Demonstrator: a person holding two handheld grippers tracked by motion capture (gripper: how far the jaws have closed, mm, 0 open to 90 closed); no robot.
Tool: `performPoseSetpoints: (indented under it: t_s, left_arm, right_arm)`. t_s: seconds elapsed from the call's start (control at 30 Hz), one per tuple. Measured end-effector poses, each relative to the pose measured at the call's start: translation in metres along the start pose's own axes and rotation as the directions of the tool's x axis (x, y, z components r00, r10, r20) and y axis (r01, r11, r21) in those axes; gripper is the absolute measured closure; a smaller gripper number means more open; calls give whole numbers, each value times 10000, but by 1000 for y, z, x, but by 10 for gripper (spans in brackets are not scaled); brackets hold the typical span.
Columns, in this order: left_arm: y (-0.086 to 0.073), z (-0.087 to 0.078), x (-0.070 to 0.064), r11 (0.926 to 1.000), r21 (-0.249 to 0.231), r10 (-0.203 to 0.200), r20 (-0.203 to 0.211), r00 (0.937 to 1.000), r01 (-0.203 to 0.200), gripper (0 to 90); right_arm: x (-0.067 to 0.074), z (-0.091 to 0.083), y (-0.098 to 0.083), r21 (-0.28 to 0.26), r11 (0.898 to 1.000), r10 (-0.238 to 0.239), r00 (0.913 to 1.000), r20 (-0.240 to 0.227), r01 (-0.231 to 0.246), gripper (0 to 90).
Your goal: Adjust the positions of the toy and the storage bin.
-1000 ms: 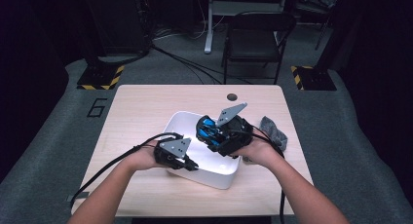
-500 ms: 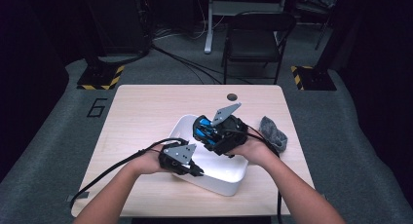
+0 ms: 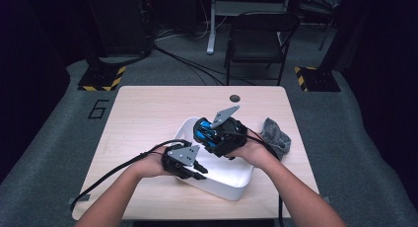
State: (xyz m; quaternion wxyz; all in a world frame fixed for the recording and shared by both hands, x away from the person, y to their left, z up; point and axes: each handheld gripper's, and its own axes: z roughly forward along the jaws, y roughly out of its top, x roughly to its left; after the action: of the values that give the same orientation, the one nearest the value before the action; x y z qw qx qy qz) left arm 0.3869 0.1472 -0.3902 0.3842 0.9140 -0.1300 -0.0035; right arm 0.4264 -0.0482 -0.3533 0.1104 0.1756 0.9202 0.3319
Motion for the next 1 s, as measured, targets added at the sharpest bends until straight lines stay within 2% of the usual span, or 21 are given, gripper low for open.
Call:
performPoseSetpoints:
  t_s: [0.1, 0.23, 0.33, 0.4, 0.53, 0.73, 1.0]
  left_arm:
    - [-1, -6, -1, 9999, -5, -151, -101, 9998, 151, 700]
    - [-6, -23, -3, 9992, -296, -281, -443, 9986, 268, 679]
    - [-9, -37, -6, 9971, -469, -642, -854, 9943, 603, 651]
    - [-13, -47, -8, 9965, -499, -714, -992, 9925, 667, 647]
    - [-23, -61, -14, 9943, -584, -970, -1379, 9857, 897, 643]
    - [-37, -71, -22, 9895, -779, -1343, -1790, 9746, 1220, 636]
    - [-53, -82, -32, 9834, -1003, -1697, -2141, 9620, 1511, 628]
  right_arm:
    - [0, 2, 1, 42, 10000, 37, 10000, -7, -37, 261]
    - [0, 6, 3, 75, 10000, 18, 10000, -24, -18, 261]
    - [0, 9, 5, 112, 9999, -129, 9999, -64, 130, 261]
    - [2, 12, 7, 183, 9998, -122, 9999, -44, 123, 261]
    - [4, 18, 9, 266, 9995, -148, 9999, -64, 150, 261]
    - [7, 29, 10, 483, 9988, -82, 9998, -158, 90, 261]
    - [15, 41, 13, 733, 9972, -117, 9996, -238, 134, 261]
